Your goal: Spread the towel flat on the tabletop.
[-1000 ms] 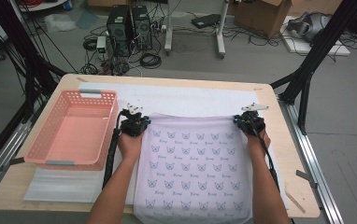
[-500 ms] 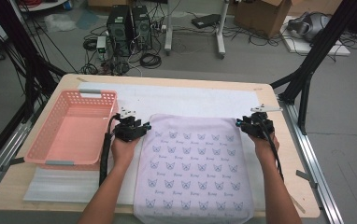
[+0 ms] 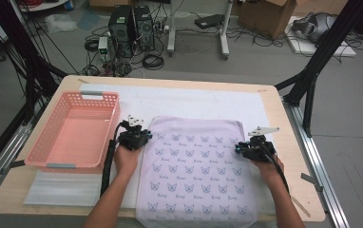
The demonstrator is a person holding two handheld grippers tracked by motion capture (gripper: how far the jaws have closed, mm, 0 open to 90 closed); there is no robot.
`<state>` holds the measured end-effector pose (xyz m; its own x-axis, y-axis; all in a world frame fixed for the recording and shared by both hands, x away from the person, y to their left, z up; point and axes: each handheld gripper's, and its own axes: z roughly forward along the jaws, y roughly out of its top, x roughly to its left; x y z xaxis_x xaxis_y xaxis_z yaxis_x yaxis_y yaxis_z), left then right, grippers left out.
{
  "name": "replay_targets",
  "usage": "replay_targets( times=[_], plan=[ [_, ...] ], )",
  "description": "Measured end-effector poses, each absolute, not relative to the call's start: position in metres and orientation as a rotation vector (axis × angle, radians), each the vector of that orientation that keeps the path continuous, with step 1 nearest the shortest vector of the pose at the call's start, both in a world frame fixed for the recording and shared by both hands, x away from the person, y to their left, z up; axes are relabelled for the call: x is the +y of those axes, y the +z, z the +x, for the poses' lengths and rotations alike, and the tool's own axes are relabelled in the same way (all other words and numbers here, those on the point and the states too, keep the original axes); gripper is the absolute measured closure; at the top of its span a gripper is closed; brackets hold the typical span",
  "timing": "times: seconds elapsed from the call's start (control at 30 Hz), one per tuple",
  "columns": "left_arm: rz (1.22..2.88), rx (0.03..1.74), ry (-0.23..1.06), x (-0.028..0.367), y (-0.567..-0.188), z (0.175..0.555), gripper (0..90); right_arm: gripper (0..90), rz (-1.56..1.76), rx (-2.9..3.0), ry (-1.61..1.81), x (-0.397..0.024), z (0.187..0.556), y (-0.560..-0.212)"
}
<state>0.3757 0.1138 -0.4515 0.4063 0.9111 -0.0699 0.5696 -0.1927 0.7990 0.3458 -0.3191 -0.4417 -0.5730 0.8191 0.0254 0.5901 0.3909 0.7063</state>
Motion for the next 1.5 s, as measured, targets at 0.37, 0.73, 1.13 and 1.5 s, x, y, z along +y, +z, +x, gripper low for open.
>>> replay_targets(
  times=[0.37, 0.73, 1.13, 1.5],
  plan=[
    [1.722, 1.057, 0.412, 0.125, -0.438, 0.351, 54.9, 57.8, 1.262, 2.164, 1.039, -0.342, 0.325, -0.438],
    [1.726, 0.956, 0.389, 0.121, -0.436, 0.311, 33.1, 26.6, 1.219, 2.177, 1.191, -0.354, 0.271, -0.432],
    [1.688, 0.91, 0.421, 0.12, -0.429, 0.289, 22.1, 18.0, 1.166, 2.132, 1.221, -0.348, 0.25, -0.433],
    [1.695, 0.934, 0.43, 0.12, -0.432, 0.291, 23.3, 17.8, 1.147, 2.163, 1.201, -0.34, 0.249, -0.437]
  ],
)
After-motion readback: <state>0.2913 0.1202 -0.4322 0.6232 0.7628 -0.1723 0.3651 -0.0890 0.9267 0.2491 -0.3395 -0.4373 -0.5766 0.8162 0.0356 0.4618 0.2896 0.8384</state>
